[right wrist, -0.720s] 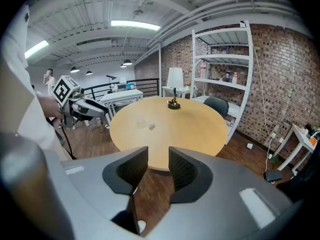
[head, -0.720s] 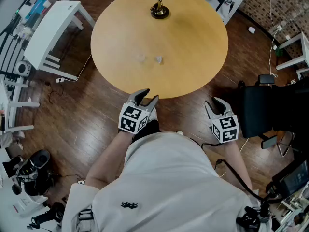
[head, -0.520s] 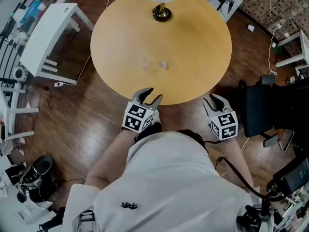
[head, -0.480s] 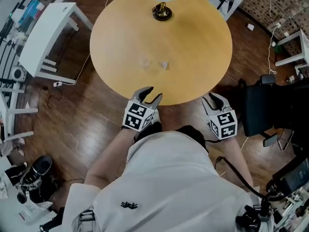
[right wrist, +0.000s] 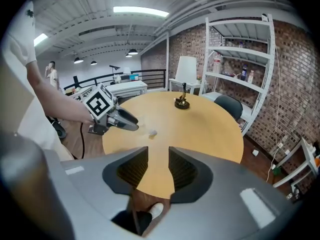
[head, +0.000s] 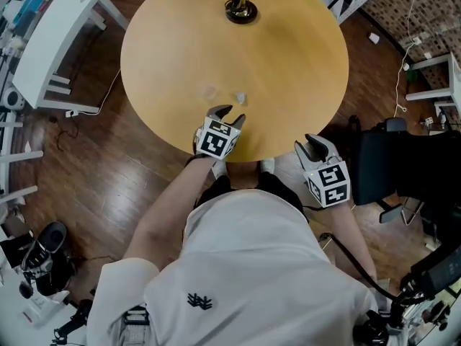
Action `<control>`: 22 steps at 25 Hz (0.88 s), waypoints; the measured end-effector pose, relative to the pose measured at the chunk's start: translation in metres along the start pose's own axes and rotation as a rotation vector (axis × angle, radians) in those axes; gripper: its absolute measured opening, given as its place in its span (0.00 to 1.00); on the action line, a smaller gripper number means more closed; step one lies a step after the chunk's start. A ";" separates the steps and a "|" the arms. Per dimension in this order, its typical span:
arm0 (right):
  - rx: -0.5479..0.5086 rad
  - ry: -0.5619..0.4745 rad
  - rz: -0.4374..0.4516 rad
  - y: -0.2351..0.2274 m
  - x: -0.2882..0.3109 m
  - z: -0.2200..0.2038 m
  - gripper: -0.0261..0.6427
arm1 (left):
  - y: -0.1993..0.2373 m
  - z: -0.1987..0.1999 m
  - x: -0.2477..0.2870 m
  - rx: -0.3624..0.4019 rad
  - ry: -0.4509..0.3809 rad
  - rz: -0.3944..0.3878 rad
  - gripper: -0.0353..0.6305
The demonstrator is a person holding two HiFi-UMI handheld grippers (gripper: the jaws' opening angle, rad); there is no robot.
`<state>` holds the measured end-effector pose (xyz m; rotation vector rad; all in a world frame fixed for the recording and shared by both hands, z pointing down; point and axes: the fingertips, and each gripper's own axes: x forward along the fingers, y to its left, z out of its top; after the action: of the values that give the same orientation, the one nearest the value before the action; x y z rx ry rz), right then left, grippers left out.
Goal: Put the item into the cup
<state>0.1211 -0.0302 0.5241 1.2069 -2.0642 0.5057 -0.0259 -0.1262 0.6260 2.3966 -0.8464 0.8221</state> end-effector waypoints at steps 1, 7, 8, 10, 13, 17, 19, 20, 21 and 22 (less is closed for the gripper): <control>-0.005 0.004 0.005 -0.007 -0.001 0.000 0.24 | 0.003 0.002 0.012 -0.011 0.009 0.015 0.29; -0.028 0.056 0.031 -0.051 -0.008 -0.014 0.24 | 0.029 0.001 0.071 -0.050 0.095 0.159 0.29; -0.031 0.065 0.032 -0.057 -0.010 -0.017 0.24 | 0.032 -0.003 0.078 -0.058 0.114 0.182 0.29; -0.027 0.078 0.034 -0.071 -0.013 -0.024 0.24 | 0.036 -0.008 0.088 -0.065 0.144 0.218 0.29; -0.020 0.088 0.037 -0.084 -0.014 -0.032 0.24 | 0.045 -0.018 0.096 -0.064 0.183 0.270 0.21; -0.019 0.088 0.053 -0.093 -0.013 -0.037 0.24 | 0.049 -0.019 0.088 -0.053 0.176 0.314 0.08; -0.021 0.077 0.062 -0.096 -0.011 -0.035 0.24 | 0.043 -0.012 0.078 -0.045 0.158 0.310 0.08; -0.023 0.068 0.067 -0.096 -0.009 -0.033 0.24 | 0.040 -0.008 0.072 -0.040 0.148 0.306 0.08; -0.025 0.058 0.072 -0.095 -0.008 -0.030 0.24 | 0.036 -0.005 0.065 -0.033 0.139 0.300 0.07; -0.029 0.048 0.080 -0.093 -0.005 -0.026 0.24 | 0.033 -0.002 0.057 -0.025 0.131 0.293 0.07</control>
<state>0.2128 -0.0564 0.5377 1.0889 -2.0778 0.5358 -0.0130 -0.1704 0.6726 2.1987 -1.1630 1.0601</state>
